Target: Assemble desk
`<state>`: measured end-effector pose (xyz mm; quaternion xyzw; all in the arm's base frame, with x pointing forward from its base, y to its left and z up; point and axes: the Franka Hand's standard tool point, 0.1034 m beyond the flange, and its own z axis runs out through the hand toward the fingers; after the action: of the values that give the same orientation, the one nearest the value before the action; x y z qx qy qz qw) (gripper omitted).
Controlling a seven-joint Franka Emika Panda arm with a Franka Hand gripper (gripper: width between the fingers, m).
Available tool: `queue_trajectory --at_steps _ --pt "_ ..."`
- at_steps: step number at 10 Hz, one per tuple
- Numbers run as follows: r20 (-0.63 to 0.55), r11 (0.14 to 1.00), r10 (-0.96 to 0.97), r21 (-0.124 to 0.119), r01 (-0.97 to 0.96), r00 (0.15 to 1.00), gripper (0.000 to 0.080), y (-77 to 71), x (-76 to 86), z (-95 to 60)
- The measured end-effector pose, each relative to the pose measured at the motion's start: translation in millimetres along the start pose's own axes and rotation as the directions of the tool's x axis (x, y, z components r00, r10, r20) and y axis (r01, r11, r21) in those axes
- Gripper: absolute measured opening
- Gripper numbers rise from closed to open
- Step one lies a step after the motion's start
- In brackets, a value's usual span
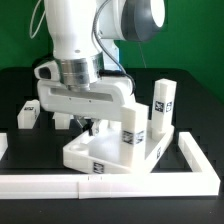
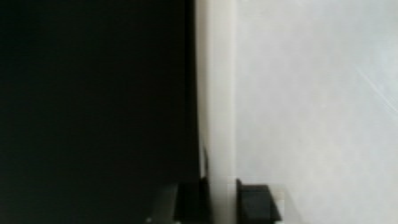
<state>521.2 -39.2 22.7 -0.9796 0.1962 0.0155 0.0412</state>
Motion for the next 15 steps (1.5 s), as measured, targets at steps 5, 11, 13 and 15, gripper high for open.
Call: queue_trajectory --at_steps 5,11,13,15 --pt "-0.021 0.949 -0.314 -0.035 0.313 0.949 0.0059 -35.6 19.3 6.5" --pt "-0.017 0.734 -0.677 -0.090 0.673 0.736 0.0057 -28.1 43.2 4.5" --pt "0.030 0.610 -0.787 -0.121 0.783 0.617 0.0057 -30.1 54.7 3.9" --pt "0.115 0.488 -0.856 -0.142 0.861 0.504 0.0058 -39.9 65.5 2.7"
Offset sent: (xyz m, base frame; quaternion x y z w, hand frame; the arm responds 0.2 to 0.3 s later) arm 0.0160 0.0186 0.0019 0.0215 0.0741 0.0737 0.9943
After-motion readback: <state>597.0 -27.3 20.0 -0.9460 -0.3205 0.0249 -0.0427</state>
